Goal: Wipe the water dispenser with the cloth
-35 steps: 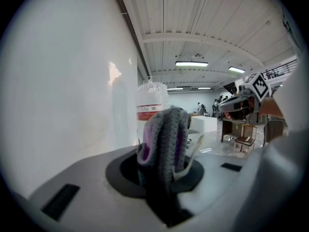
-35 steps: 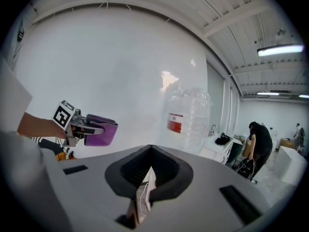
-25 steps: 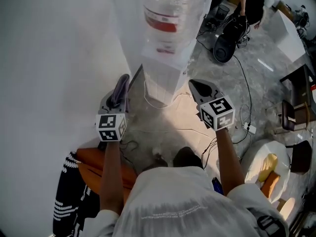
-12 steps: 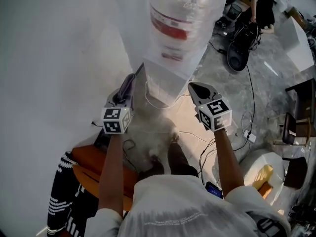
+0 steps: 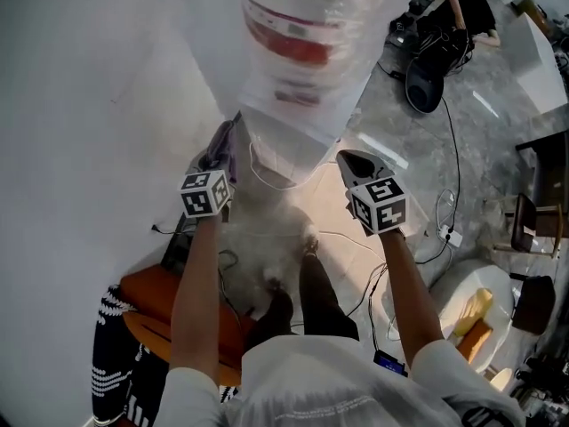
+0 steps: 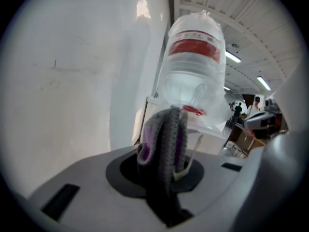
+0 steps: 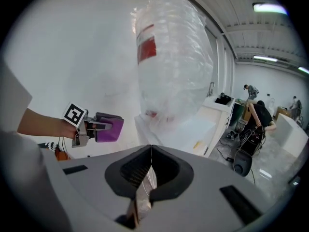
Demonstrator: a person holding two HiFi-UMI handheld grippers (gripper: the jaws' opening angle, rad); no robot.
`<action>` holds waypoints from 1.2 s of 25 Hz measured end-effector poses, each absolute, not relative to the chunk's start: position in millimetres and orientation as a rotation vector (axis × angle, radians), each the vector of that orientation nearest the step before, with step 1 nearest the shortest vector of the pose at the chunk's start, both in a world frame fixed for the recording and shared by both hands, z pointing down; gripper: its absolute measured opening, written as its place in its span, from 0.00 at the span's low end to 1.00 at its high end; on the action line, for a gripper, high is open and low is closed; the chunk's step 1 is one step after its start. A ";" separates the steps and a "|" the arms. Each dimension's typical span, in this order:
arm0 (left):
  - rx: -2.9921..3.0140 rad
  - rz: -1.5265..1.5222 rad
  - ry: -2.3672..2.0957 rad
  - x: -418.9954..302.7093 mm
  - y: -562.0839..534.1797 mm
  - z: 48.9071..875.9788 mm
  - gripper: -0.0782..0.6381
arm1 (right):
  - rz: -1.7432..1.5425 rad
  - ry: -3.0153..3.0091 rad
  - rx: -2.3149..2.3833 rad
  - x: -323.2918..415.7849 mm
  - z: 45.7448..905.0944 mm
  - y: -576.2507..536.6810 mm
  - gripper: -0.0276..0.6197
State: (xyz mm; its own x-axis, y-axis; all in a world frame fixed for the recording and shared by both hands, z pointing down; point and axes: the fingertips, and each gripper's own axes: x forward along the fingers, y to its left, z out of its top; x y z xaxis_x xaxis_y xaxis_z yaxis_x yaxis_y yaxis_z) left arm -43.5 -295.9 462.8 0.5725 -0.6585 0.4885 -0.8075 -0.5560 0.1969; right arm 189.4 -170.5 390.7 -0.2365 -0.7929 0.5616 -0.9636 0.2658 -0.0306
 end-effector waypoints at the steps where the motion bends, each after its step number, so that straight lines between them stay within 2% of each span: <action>1: 2.372 0.492 -1.190 -43.0 -301.4 472.6 0.21 | 0.538 -2.099 1.588 192.4 397.0 -169.8 0.07; 10: 2.287 0.385 -1.257 -19.8 -344.9 511.7 0.21 | 0.618 -2.108 1.586 203.1 432.4 -170.1 0.07; 15: 2.361 0.443 -1.166 14.6 -353.6 517.7 0.22 | 0.631 -2.119 1.585 203.5 439.3 -175.3 0.07; 19: 2.438 0.523 -1.098 45.3 -347.3 515.4 0.22 | 0.685 -2.125 1.607 209.7 441.4 -173.7 0.07; 30: 2.499 0.513 -0.881 106.6 -279.2 510.2 0.22 | 0.713 -2.095 1.671 215.8 439.6 -149.5 0.07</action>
